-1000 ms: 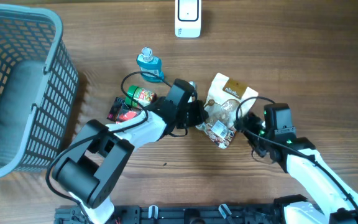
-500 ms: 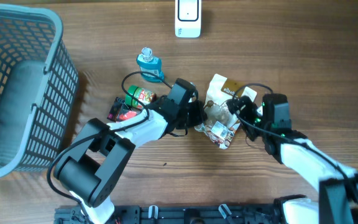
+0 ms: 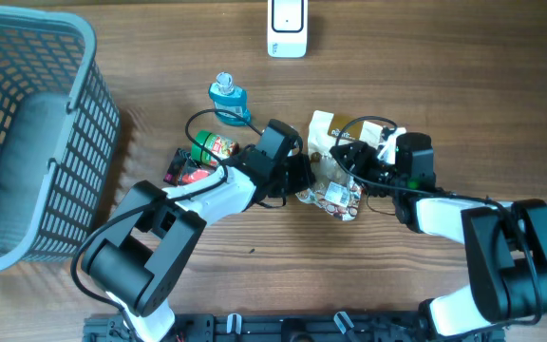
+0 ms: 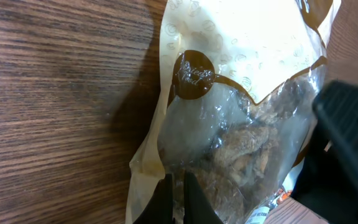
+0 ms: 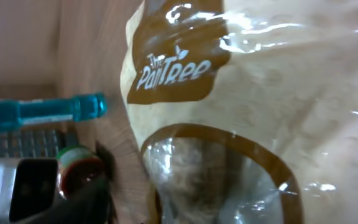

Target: Scan the item barcode

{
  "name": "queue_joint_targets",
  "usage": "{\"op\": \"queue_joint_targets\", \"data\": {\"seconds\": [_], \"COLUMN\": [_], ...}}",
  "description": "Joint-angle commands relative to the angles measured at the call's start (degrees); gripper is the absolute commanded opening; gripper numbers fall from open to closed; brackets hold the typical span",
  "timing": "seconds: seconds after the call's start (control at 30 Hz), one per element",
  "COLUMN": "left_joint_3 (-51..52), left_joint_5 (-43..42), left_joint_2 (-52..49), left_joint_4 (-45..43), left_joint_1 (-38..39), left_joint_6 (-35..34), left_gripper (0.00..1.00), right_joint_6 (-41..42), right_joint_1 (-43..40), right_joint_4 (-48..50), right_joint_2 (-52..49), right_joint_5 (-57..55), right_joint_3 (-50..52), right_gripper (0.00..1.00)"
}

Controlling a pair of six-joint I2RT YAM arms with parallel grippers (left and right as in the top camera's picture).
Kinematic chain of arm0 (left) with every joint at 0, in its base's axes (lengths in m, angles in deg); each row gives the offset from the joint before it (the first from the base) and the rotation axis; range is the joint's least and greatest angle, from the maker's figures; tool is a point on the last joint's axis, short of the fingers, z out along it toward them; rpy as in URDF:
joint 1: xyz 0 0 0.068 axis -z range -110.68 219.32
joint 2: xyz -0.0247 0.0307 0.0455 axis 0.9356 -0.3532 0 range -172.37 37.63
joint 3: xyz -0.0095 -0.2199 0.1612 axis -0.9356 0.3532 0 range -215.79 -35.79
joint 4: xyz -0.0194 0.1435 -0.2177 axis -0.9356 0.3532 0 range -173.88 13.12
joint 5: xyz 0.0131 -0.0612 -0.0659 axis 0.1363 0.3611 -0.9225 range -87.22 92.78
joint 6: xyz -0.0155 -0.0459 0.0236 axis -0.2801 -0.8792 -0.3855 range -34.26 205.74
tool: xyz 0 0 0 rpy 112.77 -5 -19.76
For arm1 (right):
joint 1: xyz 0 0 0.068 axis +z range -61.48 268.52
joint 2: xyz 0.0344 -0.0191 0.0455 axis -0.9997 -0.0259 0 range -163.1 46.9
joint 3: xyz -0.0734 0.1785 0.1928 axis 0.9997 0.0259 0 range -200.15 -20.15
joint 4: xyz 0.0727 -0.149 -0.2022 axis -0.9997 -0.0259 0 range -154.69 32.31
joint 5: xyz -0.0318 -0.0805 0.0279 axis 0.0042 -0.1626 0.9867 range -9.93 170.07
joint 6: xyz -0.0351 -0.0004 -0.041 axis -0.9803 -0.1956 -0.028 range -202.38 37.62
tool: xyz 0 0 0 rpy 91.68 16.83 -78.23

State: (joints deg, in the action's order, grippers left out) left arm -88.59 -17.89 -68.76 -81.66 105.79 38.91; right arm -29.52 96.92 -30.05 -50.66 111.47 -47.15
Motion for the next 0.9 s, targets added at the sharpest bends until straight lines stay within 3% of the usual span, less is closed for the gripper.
{"op": "queue_joint_targets", "data": {"seconds": [0.0, 0.27, 0.5, 0.87], "left_joint_3": [1.6, 1.6, 1.6, 1.6], "left_joint_5": [3.9, 4.8, 5.9, 7.1], "left_joint_2": [-2.2, -2.2, -2.2, -2.1], "left_joint_4": [2.1, 4.1, 5.2, 9.2], "left_joint_1": [0.0, 0.0, 0.0, -1.4], "left_joint_6": [0.1, 0.1, 0.1, 1.9], "left_gripper": [0.04, 0.04, 0.04, 0.04], "right_joint_6": [-3.2, -4.8, -5.5, -7.8], "right_joint_1": [0.7, 0.7, 0.6, 0.5], "right_joint_4": [-2.7, -0.2, 0.4, 3.0], "right_joint_2": [-3.9, -3.8, -3.0, -2.6], "right_joint_5": [0.0, 0.1, -0.4, -2.5], "right_joint_3": [3.2, 3.2, 3.2, 3.2], "right_gripper": [0.53, 0.29, 0.24, 0.25]}}
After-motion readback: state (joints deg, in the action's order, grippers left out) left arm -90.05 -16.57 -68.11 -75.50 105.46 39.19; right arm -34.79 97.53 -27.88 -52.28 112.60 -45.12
